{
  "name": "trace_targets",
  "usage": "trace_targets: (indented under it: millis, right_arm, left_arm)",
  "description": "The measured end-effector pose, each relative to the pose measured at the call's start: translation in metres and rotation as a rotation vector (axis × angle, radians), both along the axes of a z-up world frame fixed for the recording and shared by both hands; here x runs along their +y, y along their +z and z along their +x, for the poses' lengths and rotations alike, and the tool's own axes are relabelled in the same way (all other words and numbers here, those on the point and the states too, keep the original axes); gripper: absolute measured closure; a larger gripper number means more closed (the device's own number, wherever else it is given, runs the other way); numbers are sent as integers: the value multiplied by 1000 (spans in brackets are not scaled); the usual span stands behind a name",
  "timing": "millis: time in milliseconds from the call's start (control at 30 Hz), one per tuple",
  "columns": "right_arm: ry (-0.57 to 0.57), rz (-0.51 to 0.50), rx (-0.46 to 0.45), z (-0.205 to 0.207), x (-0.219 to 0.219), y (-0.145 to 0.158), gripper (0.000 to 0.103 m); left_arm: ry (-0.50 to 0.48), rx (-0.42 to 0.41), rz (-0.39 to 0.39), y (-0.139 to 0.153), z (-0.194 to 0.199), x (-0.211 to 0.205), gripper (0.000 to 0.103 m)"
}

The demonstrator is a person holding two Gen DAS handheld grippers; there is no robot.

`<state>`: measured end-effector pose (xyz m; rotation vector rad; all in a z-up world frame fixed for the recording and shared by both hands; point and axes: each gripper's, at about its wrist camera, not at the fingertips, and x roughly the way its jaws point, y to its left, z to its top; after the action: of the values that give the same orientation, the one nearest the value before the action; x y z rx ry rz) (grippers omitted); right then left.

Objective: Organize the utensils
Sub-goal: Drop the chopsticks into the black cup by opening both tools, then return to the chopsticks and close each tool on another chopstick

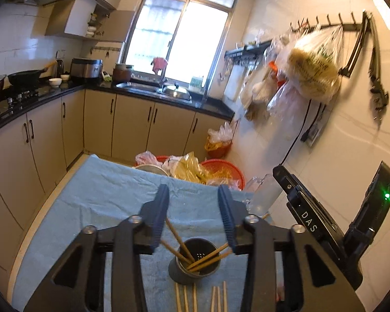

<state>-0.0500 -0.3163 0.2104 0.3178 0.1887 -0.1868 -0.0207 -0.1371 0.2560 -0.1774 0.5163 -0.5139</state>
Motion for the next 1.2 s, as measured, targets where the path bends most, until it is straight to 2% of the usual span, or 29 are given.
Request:
trace_targets:
  millis: [100,233,400,567,733,800,933,1000,1100,1167,1200]
  right_arm:
    - [-5,1,-16,-22,4,13,63]
    - [-4,-10,-40,-55,14,32,57]
    - [22,-36,-61,-100,30,51,44]
    - [66,-82,-27,-140,43,55,34]
    - [89,-181,79,-164,42,48,33]
    - [75,-245,143,-169,37,43,29]
    - [86,-320,321,-164,20,18,27]
    - [109,-329,425,-158,15,-10,27]
    - [184,-251,526,-150,11,-60,32]
    - [245,-160,582,-140,11,-97,47]
    - [267,-119,605,-136,12,-113,51]
  left_arm:
    - [0,-32,1,12,-24,13,60]
    - [6,-78,-9,26,-61,34,51]
    - [15,-117,-11,32,-105,61,47]
    - [16,-100,-4,15,-131,80,42]
    - [0,-5,53,-25,-133,80,42]
    - [-5,39,78,-45,-129,77,42]
    - [-9,147,121,-88,-111,66,42]
    - [-16,220,146,-114,-100,59,42]
    - [-43,323,201,-154,-80,39,42]
    - [-65,379,242,-176,-69,27,44]
    - [-77,400,253,-186,-64,22,47]
